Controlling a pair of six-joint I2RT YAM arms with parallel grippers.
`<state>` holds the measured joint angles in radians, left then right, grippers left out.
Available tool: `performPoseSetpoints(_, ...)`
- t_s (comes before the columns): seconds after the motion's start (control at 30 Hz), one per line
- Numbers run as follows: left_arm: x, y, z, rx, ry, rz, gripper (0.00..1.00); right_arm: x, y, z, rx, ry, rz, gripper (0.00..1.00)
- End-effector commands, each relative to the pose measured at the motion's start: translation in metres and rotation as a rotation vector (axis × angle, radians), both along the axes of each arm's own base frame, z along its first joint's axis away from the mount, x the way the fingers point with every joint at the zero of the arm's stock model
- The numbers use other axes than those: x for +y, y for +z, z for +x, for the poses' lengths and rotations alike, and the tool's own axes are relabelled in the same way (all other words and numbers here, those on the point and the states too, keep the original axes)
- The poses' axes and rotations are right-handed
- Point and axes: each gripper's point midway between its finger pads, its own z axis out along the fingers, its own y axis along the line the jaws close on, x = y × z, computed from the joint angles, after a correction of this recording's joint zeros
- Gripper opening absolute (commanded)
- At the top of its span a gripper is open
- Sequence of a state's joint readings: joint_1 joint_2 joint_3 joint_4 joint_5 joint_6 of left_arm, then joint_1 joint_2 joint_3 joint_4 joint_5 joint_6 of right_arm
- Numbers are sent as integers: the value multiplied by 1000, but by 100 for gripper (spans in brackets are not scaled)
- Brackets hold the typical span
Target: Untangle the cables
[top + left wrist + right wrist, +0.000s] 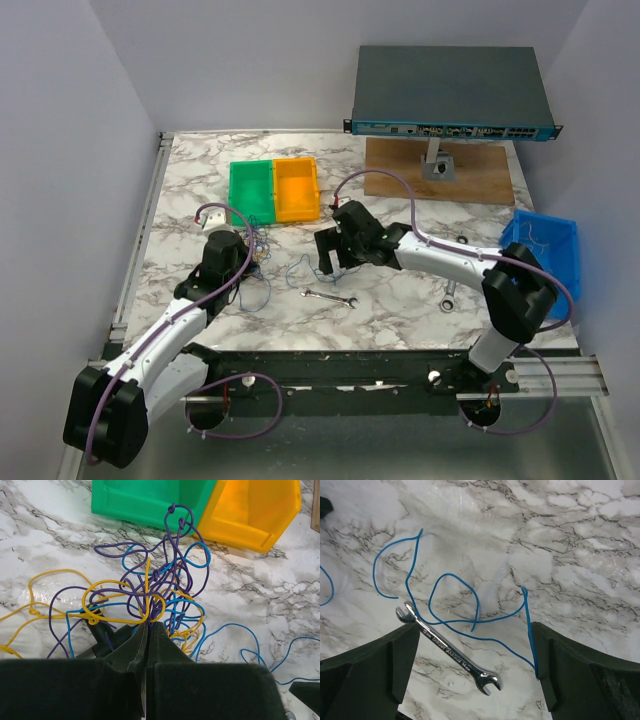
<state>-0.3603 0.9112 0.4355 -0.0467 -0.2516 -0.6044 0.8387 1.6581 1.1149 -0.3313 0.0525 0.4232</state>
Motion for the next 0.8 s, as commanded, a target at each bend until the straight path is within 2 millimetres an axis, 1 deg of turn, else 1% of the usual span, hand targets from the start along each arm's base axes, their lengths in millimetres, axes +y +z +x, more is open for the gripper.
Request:
performPoseSetpoints(0.0, -4, 9, 5, -22, -20, -7, 0, -2, -17, -6, 12, 29, -109, 100)
performPoseSetpoints(0.17, -4, 9, 5, -22, -17, -4, 0, 19, -28, -8, 25, 46, -123, 100)
performPoseSetpoints(0.3, -3, 9, 5, -22, -15, -3, 0, 34, -40, -14, 29, 68, -137, 100)
performPoseSetpoints(0.4, -2, 9, 5, -22, -12, -2, 0, 33, -53, -10, 26, 37, -184, 100)
performPoseSetpoints(0.5, -2, 9, 4, -21, -11, -1, 0, 20, -63, -2, 2, -26, -267, 100)
performPoseSetpoints(0.53, -2, 9, 4, -21, -12, -1, 0, 15, -64, 0, -3, -45, -287, 93)
performPoseSetpoints(0.57, -2, 9, 4, -21, -13, -2, 0, 13, -64, 1, -8, -57, -295, 81)
performPoseSetpoints(0.6, -2, 9, 4, -21, -13, -2, 0, 13, -63, 0, -8, -54, -294, 58)
performPoseSetpoints(0.67, -2, 9, 4, -22, -12, -2, 0, 16, -56, -1, -12, -47, -261, 14)
performPoseSetpoints(0.7, -3, 9, 4, -22, -14, -3, 0, 19, -50, -1, -18, -44, -241, 3)
performPoseSetpoints(0.73, -3, 9, 4, -23, -14, -3, 0, 21, -43, 0, -27, -45, -222, 1)
performPoseSetpoints(0.77, -3, 9, 4, -23, -14, -3, 0, 23, -36, 2, -39, -45, -206, 1)
